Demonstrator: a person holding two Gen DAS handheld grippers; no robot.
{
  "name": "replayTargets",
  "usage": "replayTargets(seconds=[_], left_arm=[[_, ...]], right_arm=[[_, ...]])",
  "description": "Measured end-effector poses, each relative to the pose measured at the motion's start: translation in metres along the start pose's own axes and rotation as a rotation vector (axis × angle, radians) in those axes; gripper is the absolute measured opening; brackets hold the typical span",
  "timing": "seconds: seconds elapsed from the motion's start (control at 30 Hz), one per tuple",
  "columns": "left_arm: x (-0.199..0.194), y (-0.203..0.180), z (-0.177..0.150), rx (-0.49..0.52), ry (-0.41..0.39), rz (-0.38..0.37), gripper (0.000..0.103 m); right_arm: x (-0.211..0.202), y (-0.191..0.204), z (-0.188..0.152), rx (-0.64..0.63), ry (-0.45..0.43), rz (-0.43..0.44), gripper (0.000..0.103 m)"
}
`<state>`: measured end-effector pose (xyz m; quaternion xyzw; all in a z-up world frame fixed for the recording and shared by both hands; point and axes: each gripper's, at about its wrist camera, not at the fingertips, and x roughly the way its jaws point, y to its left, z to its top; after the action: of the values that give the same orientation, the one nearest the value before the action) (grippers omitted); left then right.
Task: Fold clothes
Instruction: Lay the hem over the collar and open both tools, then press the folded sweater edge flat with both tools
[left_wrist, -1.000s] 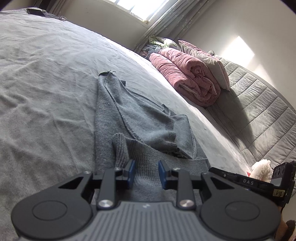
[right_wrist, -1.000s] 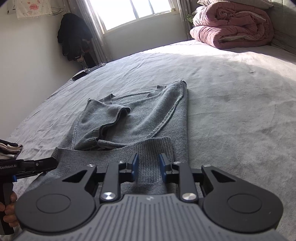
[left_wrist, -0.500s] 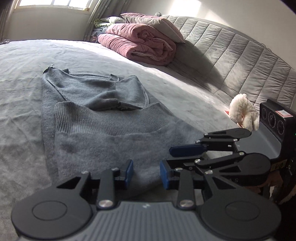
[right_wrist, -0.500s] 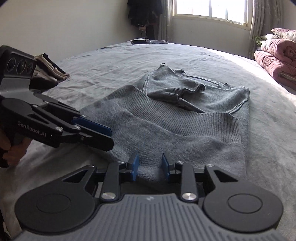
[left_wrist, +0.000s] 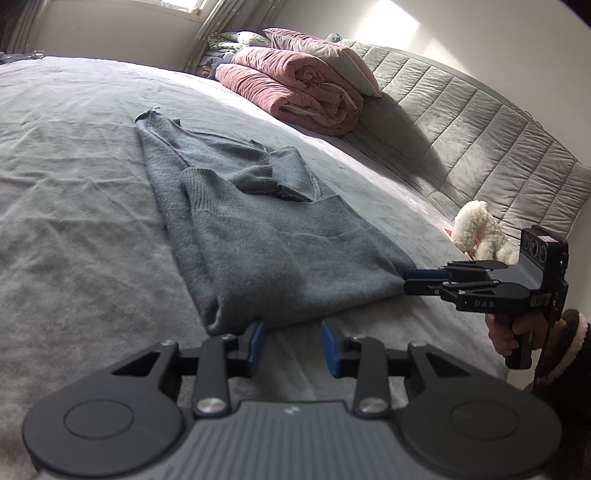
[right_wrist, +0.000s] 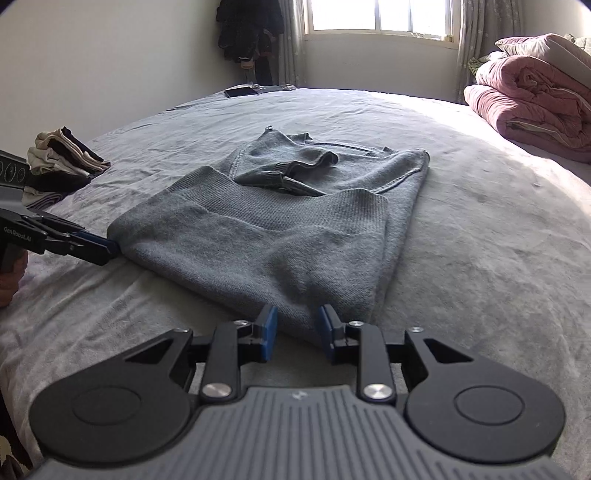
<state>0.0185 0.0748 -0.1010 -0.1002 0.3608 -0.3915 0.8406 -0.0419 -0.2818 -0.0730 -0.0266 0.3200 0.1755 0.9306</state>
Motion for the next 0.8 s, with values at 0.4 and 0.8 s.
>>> replayTargets(seconds=[0.4, 0.8], left_arm=[[-0.012, 0.049, -0.006, -0.358, 0.017, -0.131, 0.045], [0.005, 0.075, -0.016, -0.664, -0.051, -0.282, 0.047]], right_arm=[[-0.017, -0.060, -0.013, 0.369, 0.079, 0.043, 0.039], [0.002, -0.095, -0.021, 0.784, 0.044, 0.249, 0.046]])
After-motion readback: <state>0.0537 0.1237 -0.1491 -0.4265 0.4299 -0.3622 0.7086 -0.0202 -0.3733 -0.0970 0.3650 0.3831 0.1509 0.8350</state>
